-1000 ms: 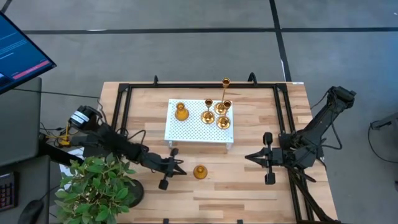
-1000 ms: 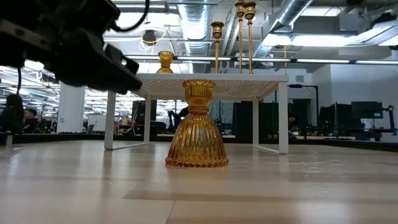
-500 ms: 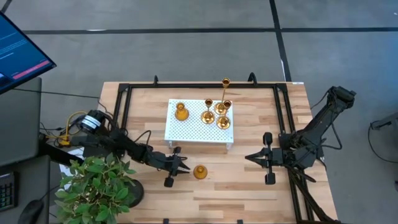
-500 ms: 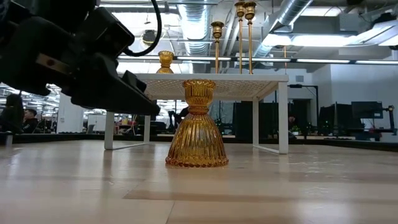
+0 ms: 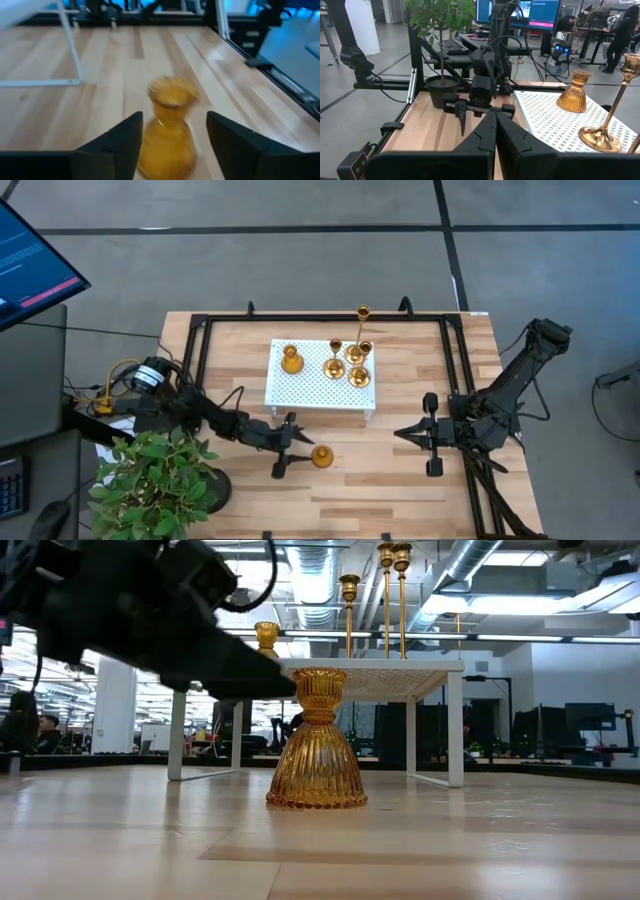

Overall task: Pick & Place candle stick holders
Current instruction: Put the brown vase candle holder on the shelf

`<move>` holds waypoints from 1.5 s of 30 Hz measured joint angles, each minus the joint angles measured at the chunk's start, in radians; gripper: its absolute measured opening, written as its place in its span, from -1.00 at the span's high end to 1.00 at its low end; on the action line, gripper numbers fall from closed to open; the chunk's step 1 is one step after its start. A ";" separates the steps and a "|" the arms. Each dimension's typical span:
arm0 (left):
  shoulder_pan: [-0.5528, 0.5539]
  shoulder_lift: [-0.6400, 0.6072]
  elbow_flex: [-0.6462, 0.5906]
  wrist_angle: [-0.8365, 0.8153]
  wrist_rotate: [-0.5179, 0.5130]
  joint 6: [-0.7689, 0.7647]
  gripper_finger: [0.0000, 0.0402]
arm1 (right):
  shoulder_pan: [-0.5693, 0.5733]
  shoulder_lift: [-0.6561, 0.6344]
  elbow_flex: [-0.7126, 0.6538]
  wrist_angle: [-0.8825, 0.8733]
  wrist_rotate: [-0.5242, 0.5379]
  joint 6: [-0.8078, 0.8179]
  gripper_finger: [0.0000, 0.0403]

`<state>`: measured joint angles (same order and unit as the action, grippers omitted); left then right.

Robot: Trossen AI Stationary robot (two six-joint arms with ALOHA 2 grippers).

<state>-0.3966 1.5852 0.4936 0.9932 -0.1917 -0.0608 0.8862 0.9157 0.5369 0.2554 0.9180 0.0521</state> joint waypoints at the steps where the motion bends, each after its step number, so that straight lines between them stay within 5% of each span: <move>1: 0.007 0.000 0.007 0.000 -0.001 0.000 -0.13 | 0.000 0.000 0.000 0.000 0.000 0.000 1.00; 18: 0.022 0.035 0.019 -0.005 0.089 -0.008 -0.57 | 0.000 0.000 0.000 -0.007 0.000 0.000 1.00; 36: 0.055 0.263 0.227 0.008 0.092 -0.008 -0.54 | 0.000 0.000 0.000 -0.008 0.000 0.000 1.00; 45: 0.070 0.269 0.238 0.009 0.092 -0.008 -0.41 | 0.000 0.000 0.000 -0.008 0.000 0.000 1.00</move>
<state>-0.3271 1.8538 0.7319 1.0025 -0.1001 -0.0686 0.8864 0.9161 0.5369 0.2474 0.9180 0.0525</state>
